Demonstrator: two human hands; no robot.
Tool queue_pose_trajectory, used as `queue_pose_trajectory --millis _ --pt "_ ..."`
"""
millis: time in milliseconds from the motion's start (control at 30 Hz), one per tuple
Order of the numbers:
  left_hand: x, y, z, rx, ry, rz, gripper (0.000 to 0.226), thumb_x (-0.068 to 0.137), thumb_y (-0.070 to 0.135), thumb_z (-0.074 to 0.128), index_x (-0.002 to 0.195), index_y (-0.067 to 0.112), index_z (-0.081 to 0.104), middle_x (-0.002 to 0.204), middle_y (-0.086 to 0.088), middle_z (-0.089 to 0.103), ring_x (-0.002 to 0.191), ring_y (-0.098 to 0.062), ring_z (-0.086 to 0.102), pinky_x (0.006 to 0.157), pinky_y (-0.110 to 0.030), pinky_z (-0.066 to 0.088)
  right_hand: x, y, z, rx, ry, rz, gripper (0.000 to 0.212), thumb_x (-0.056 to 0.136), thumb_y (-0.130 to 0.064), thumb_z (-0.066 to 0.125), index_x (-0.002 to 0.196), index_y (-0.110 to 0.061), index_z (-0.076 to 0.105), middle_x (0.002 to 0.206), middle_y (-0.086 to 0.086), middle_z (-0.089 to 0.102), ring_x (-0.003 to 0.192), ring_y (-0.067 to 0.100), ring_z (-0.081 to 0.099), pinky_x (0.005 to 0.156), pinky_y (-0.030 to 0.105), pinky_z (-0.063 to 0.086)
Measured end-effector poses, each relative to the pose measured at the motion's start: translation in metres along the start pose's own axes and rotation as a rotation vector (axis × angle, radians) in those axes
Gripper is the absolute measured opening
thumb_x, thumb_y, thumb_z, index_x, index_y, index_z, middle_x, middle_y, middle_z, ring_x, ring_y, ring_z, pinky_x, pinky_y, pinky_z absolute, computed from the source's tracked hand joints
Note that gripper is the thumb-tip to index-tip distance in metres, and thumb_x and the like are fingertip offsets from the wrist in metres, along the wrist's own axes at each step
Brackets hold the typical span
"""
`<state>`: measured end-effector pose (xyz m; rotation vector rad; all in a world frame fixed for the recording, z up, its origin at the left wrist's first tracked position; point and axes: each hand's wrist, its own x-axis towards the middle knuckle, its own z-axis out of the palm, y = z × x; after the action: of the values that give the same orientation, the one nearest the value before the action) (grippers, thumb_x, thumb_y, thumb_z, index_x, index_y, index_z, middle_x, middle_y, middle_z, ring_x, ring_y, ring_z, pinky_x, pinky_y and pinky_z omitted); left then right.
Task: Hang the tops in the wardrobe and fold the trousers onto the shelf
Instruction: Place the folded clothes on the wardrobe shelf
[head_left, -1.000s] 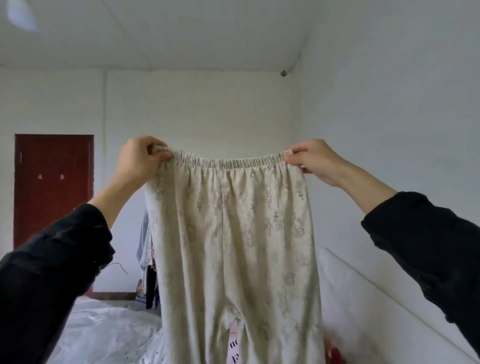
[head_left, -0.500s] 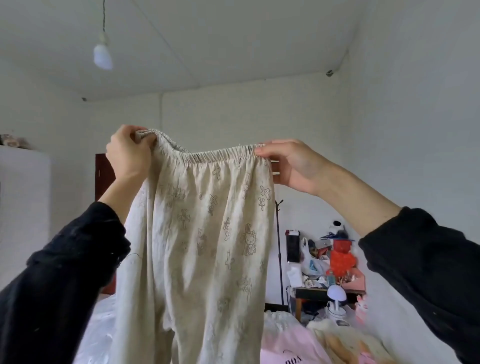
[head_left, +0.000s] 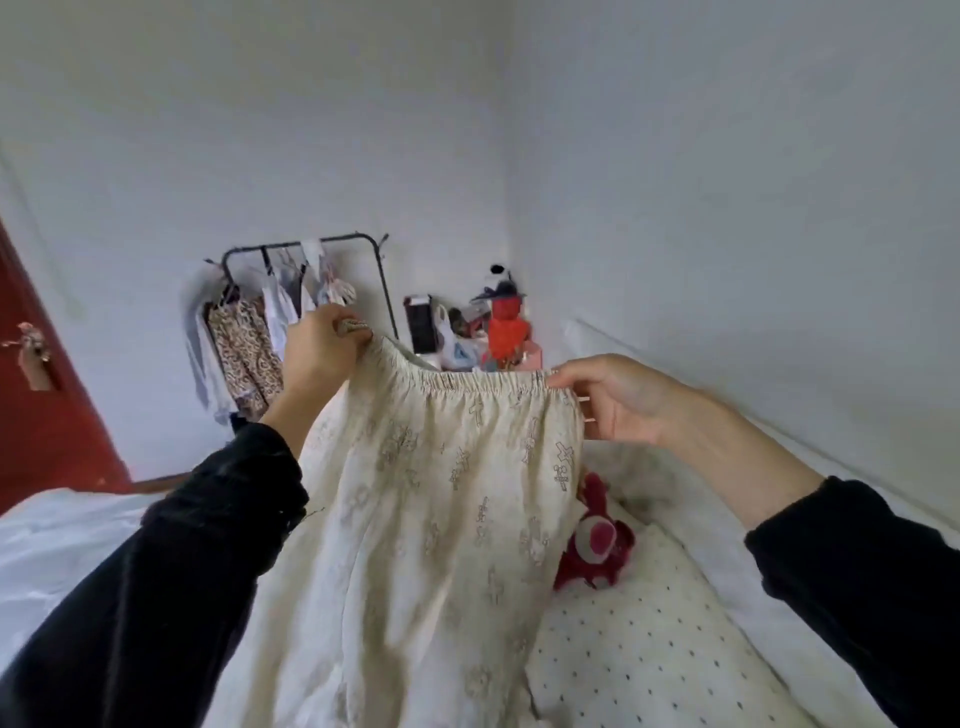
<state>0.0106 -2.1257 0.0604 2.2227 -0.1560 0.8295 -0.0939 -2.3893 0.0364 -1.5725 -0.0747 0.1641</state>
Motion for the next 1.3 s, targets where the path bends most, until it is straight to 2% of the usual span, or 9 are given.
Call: queue_pose_trajectory --millis 233,367,467,600,733,833,967,1133,1300 --pt "-0.117 -0.048 0.195 0.078 -0.494 -0.100 0.016 0.086 0.012 0.064 0.100 0.007 0.070 0.101 -0.015 0.068 0.094 -0.029 0.059 0.073 -0.025 0.036 -0.021 0.174 -0.089 -0.039 0.167 0.441 0.017 0.088 -0.002 0.053 0.073 -0.010 0.053 0.059 0.001 0.053 0.054 0.014 0.050 0.058 0.025 0.045" --pt "-0.177 -0.069 0.299 0.088 -0.647 -0.081 0.017 0.084 0.012 0.067 0.100 0.007 0.072 0.100 -0.011 0.069 0.098 -0.030 0.060 0.078 -0.028 0.042 -0.025 0.260 -0.147 -0.106 0.319 0.606 0.011 0.088 -0.004 0.056 0.079 -0.008 0.058 0.079 0.006 0.062 0.072 0.020 0.059 0.071 0.032 0.054" --pt "-0.199 -0.075 0.352 0.088 -0.681 -0.094 0.018 0.083 0.013 0.068 0.100 0.008 0.072 0.100 -0.012 0.069 0.097 -0.030 0.060 0.079 -0.030 0.046 -0.025 0.298 -0.177 -0.148 0.381 0.641 0.007 0.089 -0.006 0.056 0.087 -0.007 0.062 0.088 0.006 0.068 0.079 0.019 0.065 0.070 0.029 0.055" --pt "-0.207 -0.071 0.436 0.046 -0.611 -0.085 0.019 0.084 0.010 0.063 0.101 0.004 0.071 0.105 -0.019 0.062 0.094 -0.031 0.061 0.078 -0.033 0.048 -0.010 0.338 -0.218 -0.064 0.501 0.593 0.008 0.094 -0.006 0.051 0.088 -0.008 0.057 0.079 0.003 0.062 0.069 0.014 0.061 0.048 0.018 0.049" --pt "-0.225 -0.062 0.487 -0.044 -0.610 -0.059 0.042 0.089 -0.001 0.050 0.131 0.002 0.049 0.132 -0.019 0.041 0.109 -0.016 0.043 0.084 -0.006 0.028 0.022 0.377 -0.240 0.100 0.732 0.463 0.014 0.093 -0.003 0.049 0.084 -0.011 0.055 0.082 0.008 0.063 0.067 0.015 0.063 0.055 0.024 0.053" --pt "-0.273 -0.082 0.496 -0.060 -0.784 0.027 0.063 0.089 -0.003 0.051 0.146 0.010 0.027 0.150 -0.016 0.021 0.137 -0.022 0.025 0.107 -0.016 0.017 0.022 0.424 -0.234 0.076 0.735 0.501 0.008 0.095 -0.014 0.051 0.100 -0.020 0.049 0.090 0.012 0.058 0.079 0.019 0.062 0.082 0.036 0.049" --pt "-0.375 -0.138 0.464 -0.010 -0.949 -0.072 0.056 0.092 0.003 0.050 0.144 0.011 0.029 0.152 -0.014 0.023 0.140 -0.027 0.022 0.113 -0.037 0.026 -0.013 0.502 -0.193 -0.093 0.683 0.771 0.050 0.094 -0.024 0.050 0.141 -0.011 0.035 0.114 0.007 0.054 0.104 0.023 0.055 0.099 0.040 0.045" --pt "-0.478 -0.163 0.395 0.032 -0.972 -0.150 0.042 0.093 0.003 0.050 0.134 0.001 0.043 0.143 -0.017 0.038 0.130 -0.034 0.040 0.106 -0.041 0.037 -0.057 0.543 -0.127 -0.104 0.580 0.837 0.038 0.096 -0.017 0.045 0.131 -0.004 0.044 0.128 0.015 0.054 0.114 0.028 0.055 0.097 0.040 0.047" --pt "-0.548 -0.167 0.333 0.111 -1.115 -0.168 0.054 0.094 0.026 0.053 0.143 0.015 0.033 0.154 -0.006 0.023 0.143 -0.024 0.019 0.115 -0.039 0.023 -0.078 0.552 -0.073 0.083 0.497 0.851 0.022 0.095 -0.018 0.050 0.114 -0.010 0.057 0.107 0.012 0.061 0.098 0.026 0.060 0.086 0.038 0.053"
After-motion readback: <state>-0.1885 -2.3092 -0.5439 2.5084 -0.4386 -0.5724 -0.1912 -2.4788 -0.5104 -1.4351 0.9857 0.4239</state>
